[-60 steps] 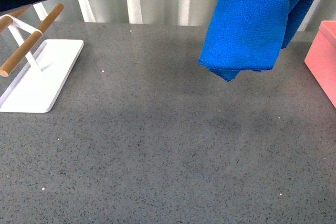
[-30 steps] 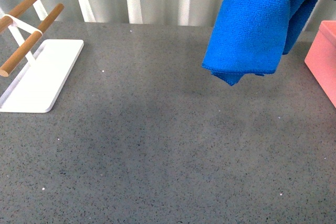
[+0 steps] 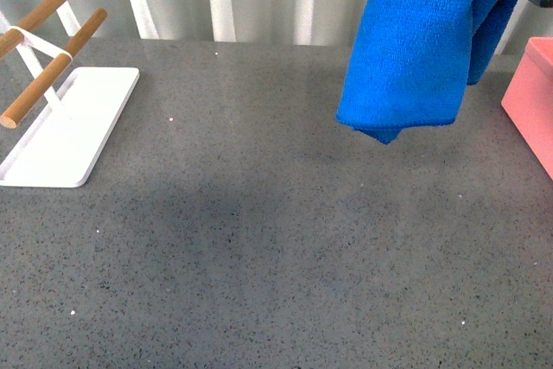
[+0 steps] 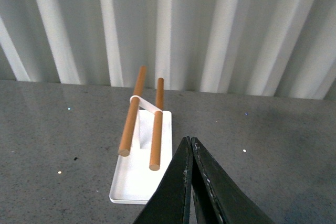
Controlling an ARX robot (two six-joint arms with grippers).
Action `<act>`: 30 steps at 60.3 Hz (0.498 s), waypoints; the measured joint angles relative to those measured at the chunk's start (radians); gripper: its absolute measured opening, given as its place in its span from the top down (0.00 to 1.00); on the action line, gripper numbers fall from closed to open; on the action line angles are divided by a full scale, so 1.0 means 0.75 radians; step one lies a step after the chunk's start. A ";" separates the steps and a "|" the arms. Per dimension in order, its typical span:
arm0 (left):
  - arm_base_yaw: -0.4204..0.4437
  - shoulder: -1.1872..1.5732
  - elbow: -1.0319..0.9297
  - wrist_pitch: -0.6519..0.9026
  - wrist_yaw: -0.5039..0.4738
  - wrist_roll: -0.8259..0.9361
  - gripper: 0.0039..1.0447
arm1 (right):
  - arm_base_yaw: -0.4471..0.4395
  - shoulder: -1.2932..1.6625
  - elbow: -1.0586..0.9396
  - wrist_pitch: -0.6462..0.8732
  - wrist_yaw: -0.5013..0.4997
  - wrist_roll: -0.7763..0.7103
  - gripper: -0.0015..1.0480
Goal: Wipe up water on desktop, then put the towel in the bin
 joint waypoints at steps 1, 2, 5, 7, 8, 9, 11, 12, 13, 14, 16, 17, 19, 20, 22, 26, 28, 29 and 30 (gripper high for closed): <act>-0.006 -0.015 -0.005 -0.010 0.000 0.000 0.97 | 0.000 0.000 -0.001 -0.001 0.000 -0.001 0.97; -0.009 -0.022 -0.008 -0.016 0.001 0.000 0.97 | 0.000 0.000 -0.001 -0.002 0.001 -0.002 0.97; -0.015 -0.060 -0.019 -0.043 0.000 0.000 0.97 | 0.000 0.000 -0.001 -0.009 0.001 -0.008 0.97; -0.017 -0.082 -0.026 -0.059 -0.001 0.000 0.97 | 0.001 0.000 -0.001 -0.015 0.001 -0.012 0.97; -0.017 -0.097 -0.030 -0.070 -0.001 0.000 0.97 | 0.001 -0.001 -0.001 -0.018 0.001 -0.015 0.97; -0.017 -0.112 -0.034 -0.081 -0.001 0.000 0.97 | 0.001 -0.001 -0.001 -0.022 0.001 -0.017 0.97; -0.017 -0.127 -0.042 -0.088 -0.001 0.000 0.97 | 0.001 -0.001 -0.001 -0.028 0.000 -0.021 0.97; -0.017 -0.126 -0.055 -0.068 -0.001 0.000 0.97 | 0.001 -0.001 -0.001 -0.033 0.000 -0.023 0.97; -0.017 -0.129 -0.061 -0.058 -0.001 0.000 0.97 | 0.001 -0.001 -0.001 -0.035 0.000 -0.025 0.97; -0.017 -0.138 -0.069 -0.050 -0.002 0.000 0.97 | 0.001 -0.002 -0.001 -0.038 0.000 -0.027 0.97; -0.017 -0.150 -0.070 -0.056 -0.002 0.000 0.97 | 0.001 -0.003 -0.001 -0.042 0.000 -0.031 0.97; -0.017 -0.161 -0.070 -0.061 -0.003 0.001 0.97 | 0.001 -0.004 -0.001 -0.045 0.000 -0.032 0.97; -0.017 -0.176 -0.070 -0.078 -0.004 0.001 0.97 | 0.001 -0.006 -0.001 -0.045 0.000 -0.035 0.97; -0.017 -0.182 -0.070 -0.084 -0.004 0.001 0.97 | 0.001 -0.007 -0.001 -0.045 0.001 -0.035 0.97; -0.017 -0.204 -0.070 -0.105 -0.004 0.001 0.97 | 0.001 -0.009 -0.001 -0.046 0.001 -0.037 0.97; -0.017 -0.250 -0.070 -0.150 -0.004 0.001 0.97 | 0.001 -0.010 -0.001 -0.047 0.000 -0.039 0.97; -0.017 -0.274 -0.070 -0.172 -0.004 0.001 0.97 | 0.001 -0.011 -0.001 -0.047 0.001 -0.039 0.97; -0.017 -0.289 -0.070 -0.187 -0.004 0.001 0.97 | 0.001 -0.011 -0.001 -0.047 0.001 -0.039 0.97; -0.017 -0.302 -0.070 -0.196 -0.004 0.001 0.97 | 0.001 -0.011 -0.001 -0.047 0.002 -0.040 0.97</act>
